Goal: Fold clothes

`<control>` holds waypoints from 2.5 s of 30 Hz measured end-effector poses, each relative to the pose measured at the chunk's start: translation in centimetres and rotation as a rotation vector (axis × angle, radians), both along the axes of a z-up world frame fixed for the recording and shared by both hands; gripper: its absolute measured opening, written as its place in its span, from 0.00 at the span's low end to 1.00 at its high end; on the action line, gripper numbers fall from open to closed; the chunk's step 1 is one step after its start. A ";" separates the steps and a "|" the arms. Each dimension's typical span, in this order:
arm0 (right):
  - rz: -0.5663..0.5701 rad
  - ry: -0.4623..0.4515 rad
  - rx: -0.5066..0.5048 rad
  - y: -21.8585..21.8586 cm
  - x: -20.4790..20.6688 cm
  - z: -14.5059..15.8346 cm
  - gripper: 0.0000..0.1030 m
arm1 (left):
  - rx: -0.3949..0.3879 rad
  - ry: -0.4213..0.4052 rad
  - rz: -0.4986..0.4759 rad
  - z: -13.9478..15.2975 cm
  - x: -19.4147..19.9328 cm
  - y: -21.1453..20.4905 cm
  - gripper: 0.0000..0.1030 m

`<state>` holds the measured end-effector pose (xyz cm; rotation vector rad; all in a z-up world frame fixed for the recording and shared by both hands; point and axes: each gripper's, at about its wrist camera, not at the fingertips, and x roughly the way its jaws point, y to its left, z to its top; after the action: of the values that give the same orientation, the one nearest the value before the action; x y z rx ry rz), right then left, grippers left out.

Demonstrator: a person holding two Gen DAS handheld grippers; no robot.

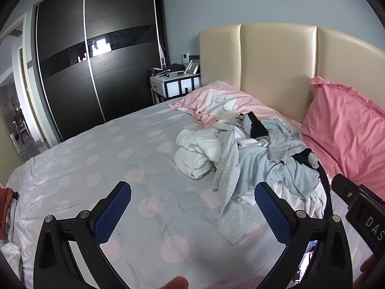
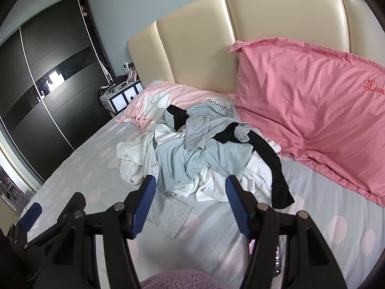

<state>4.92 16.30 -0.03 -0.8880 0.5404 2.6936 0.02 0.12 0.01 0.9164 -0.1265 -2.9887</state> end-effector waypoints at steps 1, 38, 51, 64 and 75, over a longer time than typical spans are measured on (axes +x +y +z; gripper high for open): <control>0.000 -0.003 0.000 0.0 0.0 0.0 0.57 | -0.003 0.002 0.000 0.0 0.0 0.1 1.00; 0.021 -0.008 0.012 -0.4 -0.4 -0.1 0.57 | 0.016 -0.009 0.011 -0.5 -0.1 -0.6 1.00; 0.018 -0.015 0.011 -0.4 -0.2 -0.2 0.57 | 0.027 -0.011 0.008 -0.4 0.1 -0.7 1.00; 0.020 -0.028 0.003 -0.3 -0.2 -0.5 0.57 | 0.022 -0.016 0.004 -0.4 0.1 -0.5 1.00; 0.027 -0.053 -0.005 0.1 -0.5 -1.1 0.57 | 0.021 -0.033 -0.002 -0.9 -0.1 -0.5 1.00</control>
<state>4.45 16.37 -1.14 -0.9716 0.5278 2.6856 -0.07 -0.37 -0.85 0.9686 -0.0971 -2.9834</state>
